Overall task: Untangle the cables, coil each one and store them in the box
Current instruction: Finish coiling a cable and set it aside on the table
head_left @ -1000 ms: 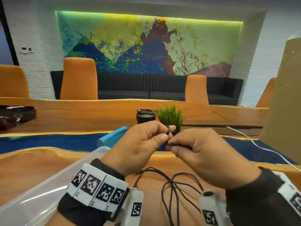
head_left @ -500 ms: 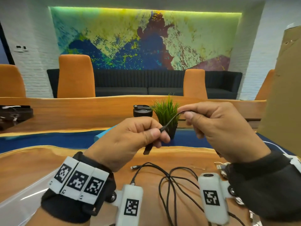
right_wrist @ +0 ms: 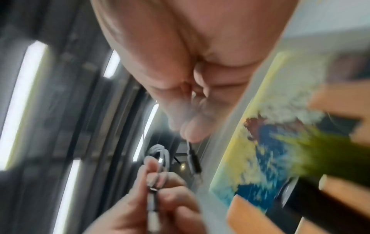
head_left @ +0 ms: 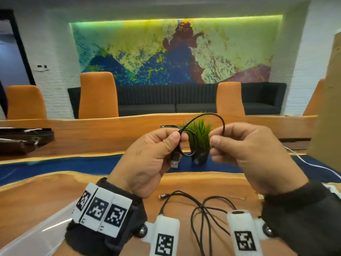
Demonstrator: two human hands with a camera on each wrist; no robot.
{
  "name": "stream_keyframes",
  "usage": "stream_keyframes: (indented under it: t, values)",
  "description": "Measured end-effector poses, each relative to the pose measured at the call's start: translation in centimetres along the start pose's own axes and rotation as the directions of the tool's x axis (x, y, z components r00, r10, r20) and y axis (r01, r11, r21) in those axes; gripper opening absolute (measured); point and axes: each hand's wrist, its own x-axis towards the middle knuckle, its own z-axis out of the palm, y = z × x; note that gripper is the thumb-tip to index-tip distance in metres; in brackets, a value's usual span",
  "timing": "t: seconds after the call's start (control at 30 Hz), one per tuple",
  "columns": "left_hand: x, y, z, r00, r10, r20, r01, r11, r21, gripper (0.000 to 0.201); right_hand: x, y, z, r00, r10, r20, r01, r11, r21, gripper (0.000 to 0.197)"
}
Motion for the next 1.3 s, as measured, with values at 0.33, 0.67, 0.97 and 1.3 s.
stream_keyframes:
  t: [0.33,0.67,0.97,1.3]
  values:
    - [-0.6,0.6,0.8,0.993,-0.013,0.12,0.033,0.987,-0.16,0.023,0.2,-0.1,0.6,0.976,0.172,0.131,-0.214,0.674,0.708,0.019]
    - [-0.5,-0.3,1.1,0.982,0.186,0.027,-0.188,0.966,0.179,0.023,-0.6,1.4,2.0,0.796,0.117,0.594,-0.523,0.627,0.578,0.032]
    - [0.0,0.2,-0.3,0.972,0.188,-0.14,-0.145,0.952,0.271,0.027,-0.6,-0.6,-0.2,0.999,-0.01,0.052,0.022,0.971,-0.238,0.008]
    - [-0.3,0.3,0.8,0.999,0.014,0.039,-0.014,1.0,-0.015,0.023,0.5,0.7,0.2,0.988,-0.014,-0.157,0.033,0.992,0.119,0.012]
